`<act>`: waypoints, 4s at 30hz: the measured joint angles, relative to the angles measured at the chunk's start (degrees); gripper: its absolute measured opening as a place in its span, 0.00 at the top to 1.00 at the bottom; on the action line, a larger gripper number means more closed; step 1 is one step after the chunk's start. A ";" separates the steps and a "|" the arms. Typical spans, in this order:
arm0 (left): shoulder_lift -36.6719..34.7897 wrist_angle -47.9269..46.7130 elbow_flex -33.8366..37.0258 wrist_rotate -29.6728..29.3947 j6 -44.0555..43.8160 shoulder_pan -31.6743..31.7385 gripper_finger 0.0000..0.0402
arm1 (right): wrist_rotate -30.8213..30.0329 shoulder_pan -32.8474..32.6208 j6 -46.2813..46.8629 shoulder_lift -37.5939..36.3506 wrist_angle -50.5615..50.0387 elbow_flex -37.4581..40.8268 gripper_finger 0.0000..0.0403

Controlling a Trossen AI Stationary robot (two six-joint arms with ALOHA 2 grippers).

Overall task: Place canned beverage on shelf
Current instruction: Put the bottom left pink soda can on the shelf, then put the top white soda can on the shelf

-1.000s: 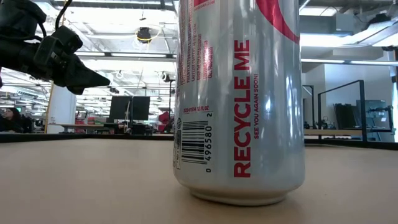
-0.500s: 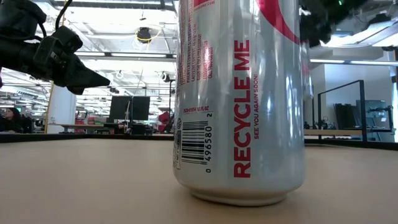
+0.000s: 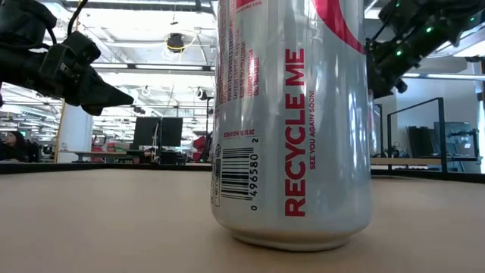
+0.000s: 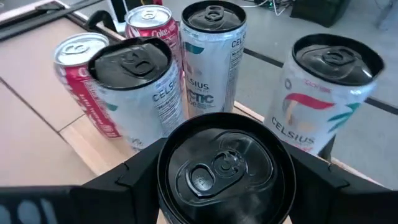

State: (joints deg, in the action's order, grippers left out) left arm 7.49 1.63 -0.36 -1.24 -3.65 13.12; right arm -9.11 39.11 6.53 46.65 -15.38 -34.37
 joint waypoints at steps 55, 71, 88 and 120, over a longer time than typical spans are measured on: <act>0.00 0.00 -0.01 0.86 0.71 -0.01 1.00 | 0.04 -5.63 -7.65 5.71 -3.87 -16.30 0.07; 0.01 0.21 -0.01 2.60 0.98 0.00 1.00 | -5.59 -50.68 -3.48 23.76 16.31 -16.68 0.07; 0.00 1.09 0.00 6.98 -2.64 0.01 1.00 | -7.53 -49.62 -0.65 43.27 30.97 -16.65 0.08; 0.00 1.14 0.00 6.92 -3.09 0.01 1.00 | -6.03 -49.09 -3.75 46.81 31.20 -16.63 0.08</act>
State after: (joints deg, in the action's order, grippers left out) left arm 7.49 2.76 -0.36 5.67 -6.74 13.13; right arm -15.14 -9.98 2.78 93.46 15.81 -51.00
